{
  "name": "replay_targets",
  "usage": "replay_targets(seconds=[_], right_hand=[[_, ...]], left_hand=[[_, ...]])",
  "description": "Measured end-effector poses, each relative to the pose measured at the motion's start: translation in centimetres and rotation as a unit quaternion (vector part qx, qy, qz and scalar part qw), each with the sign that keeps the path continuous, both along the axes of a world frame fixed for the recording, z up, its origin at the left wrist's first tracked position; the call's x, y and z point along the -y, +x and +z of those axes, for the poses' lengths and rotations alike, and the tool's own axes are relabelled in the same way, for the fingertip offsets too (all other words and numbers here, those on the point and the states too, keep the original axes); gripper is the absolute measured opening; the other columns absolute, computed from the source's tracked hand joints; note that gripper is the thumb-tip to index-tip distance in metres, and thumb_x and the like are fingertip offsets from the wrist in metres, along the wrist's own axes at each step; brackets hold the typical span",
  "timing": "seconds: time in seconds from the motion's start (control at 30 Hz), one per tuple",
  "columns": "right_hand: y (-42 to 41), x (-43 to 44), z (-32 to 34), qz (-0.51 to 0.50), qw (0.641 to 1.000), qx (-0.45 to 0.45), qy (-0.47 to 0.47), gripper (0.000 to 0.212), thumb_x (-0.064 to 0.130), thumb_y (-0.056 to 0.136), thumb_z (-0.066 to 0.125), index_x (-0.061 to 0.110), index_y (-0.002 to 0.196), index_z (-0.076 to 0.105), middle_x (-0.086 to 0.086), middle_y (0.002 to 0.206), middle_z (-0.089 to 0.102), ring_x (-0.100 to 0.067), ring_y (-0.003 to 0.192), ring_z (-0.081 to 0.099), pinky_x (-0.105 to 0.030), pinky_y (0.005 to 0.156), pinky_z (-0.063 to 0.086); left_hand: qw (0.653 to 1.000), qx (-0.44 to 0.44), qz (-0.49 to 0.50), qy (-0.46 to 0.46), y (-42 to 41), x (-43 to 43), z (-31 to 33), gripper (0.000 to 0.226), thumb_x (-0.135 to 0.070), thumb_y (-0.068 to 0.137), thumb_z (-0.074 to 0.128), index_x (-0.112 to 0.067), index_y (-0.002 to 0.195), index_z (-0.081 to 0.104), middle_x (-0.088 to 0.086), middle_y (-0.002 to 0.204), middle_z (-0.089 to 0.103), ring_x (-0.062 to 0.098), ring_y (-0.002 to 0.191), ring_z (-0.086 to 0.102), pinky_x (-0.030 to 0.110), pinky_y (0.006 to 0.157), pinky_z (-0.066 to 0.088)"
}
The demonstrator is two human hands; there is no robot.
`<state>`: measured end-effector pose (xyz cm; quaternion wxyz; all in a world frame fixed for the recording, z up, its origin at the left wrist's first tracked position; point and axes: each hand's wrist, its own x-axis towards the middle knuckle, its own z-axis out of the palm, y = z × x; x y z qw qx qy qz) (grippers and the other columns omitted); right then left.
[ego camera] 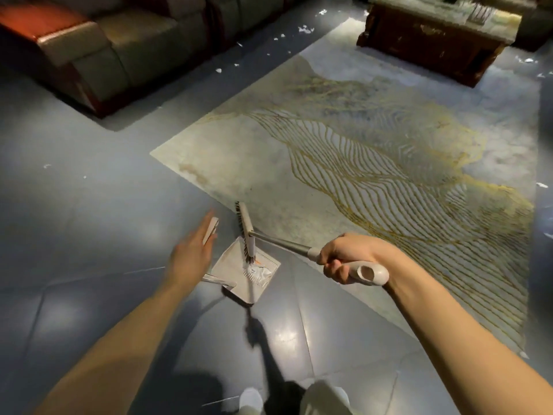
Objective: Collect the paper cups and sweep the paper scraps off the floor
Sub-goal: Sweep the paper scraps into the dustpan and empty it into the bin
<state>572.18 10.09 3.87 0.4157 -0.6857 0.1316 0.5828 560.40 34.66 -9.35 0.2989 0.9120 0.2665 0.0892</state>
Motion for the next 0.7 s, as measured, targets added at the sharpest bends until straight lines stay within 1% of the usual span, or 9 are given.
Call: replay_targets(seconds=[0.07,0.13,0.23,0.33,0.43,0.5,0.53,0.63,0.7], right_hand=[[0.1,-4.1,-0.1,0.022,0.999,0.021,0.01,0.026,-0.004,0.096,0.03,0.006,0.073,0.039,0.001,0.038,0.034,-0.006,0.024,0.03,-0.011,0.025,0.024],[1.0,-8.3,-0.2,0.044,0.998,0.032,0.019,0.026,-0.004,0.096,0.031,0.006,0.074,0.039,0.001,0.038,0.033,-0.006,0.024,0.029,-0.012,0.025,0.024],[3.5,-14.5,-0.3,0.055,0.998,0.008,0.029,0.021,-0.001,0.097,0.028,0.004,0.08,0.039,0.0,0.037,0.032,-0.005,0.023,0.029,-0.01,0.026,0.024],[7.5,-20.9,-0.8,0.077,0.996,-0.017,0.031,0.019,0.001,0.098,0.028,0.002,0.084,0.04,0.0,0.038,0.034,-0.005,0.023,0.03,-0.01,0.025,0.025],[11.9,-27.8,-1.8,0.1,0.994,-0.031,0.036,0.011,0.001,0.098,0.032,0.0,0.096,0.043,-0.001,0.04,0.037,-0.006,0.026,0.033,-0.012,0.026,0.028],[15.0,-32.6,-2.0,0.117,0.992,-0.036,0.033,0.012,0.001,0.097,0.034,0.002,0.106,0.042,-0.002,0.04,0.038,-0.006,0.026,0.034,-0.013,0.026,0.03],[16.5,-35.0,-2.1,0.124,0.991,-0.035,0.033,0.012,0.001,0.097,0.035,0.003,0.108,0.041,-0.002,0.041,0.038,-0.006,0.027,0.034,-0.013,0.027,0.03],[20.8,-42.5,-1.8,0.15,0.987,-0.039,0.042,0.009,0.001,0.097,0.036,0.003,0.104,0.042,-0.001,0.042,0.038,-0.006,0.027,0.033,-0.013,0.028,0.03],[23.2,-47.4,-1.5,0.159,0.986,-0.036,0.029,0.008,0.002,0.097,0.036,0.003,0.096,0.044,-0.001,0.042,0.037,-0.006,0.028,0.033,-0.012,0.029,0.03]], left_hand=[[0.999,0.012,0.046,-0.006,-1.1,-3.4,0.3,0.048,-0.031,0.099,0.043,-0.033,0.146,0.032,0.016,0.123,0.061,0.04,0.105,0.058,0.044,0.088,0.045],[0.996,0.026,0.083,-0.014,-1.6,-6.6,0.7,0.047,-0.034,0.099,0.043,-0.036,0.145,0.032,0.012,0.124,0.061,0.038,0.106,0.058,0.044,0.09,0.045],[0.991,0.034,0.126,-0.012,-1.3,-11.7,0.8,0.046,-0.032,0.099,0.044,-0.034,0.144,0.035,0.014,0.123,0.062,0.039,0.102,0.06,0.045,0.089,0.045],[0.987,0.038,0.158,-0.02,0.4,-17.4,0.7,0.045,-0.031,0.099,0.045,-0.032,0.143,0.037,0.015,0.127,0.059,0.039,0.107,0.059,0.047,0.094,0.045],[0.983,0.043,0.178,-0.026,3.6,-23.2,0.7,0.046,-0.033,0.099,0.044,-0.033,0.143,0.036,0.014,0.13,0.057,0.038,0.112,0.057,0.046,0.097,0.044],[0.98,0.029,0.193,-0.023,6.3,-27.3,1.0,0.047,-0.035,0.099,0.041,-0.034,0.145,0.033,0.013,0.133,0.055,0.038,0.115,0.055,0.046,0.098,0.043],[0.979,0.02,0.2,-0.023,7.5,-29.3,1.4,0.047,-0.036,0.099,0.04,-0.034,0.145,0.031,0.012,0.134,0.054,0.037,0.117,0.054,0.046,0.099,0.042],[0.975,0.028,0.221,-0.009,11.0,-35.4,2.8,0.05,-0.033,0.099,0.041,-0.029,0.147,0.03,0.015,0.134,0.054,0.037,0.117,0.053,0.047,0.099,0.042],[0.971,0.035,0.237,0.022,12.5,-39.3,3.4,0.05,-0.028,0.098,0.044,-0.023,0.147,0.033,0.018,0.128,0.057,0.038,0.107,0.058,0.046,0.094,0.046]])
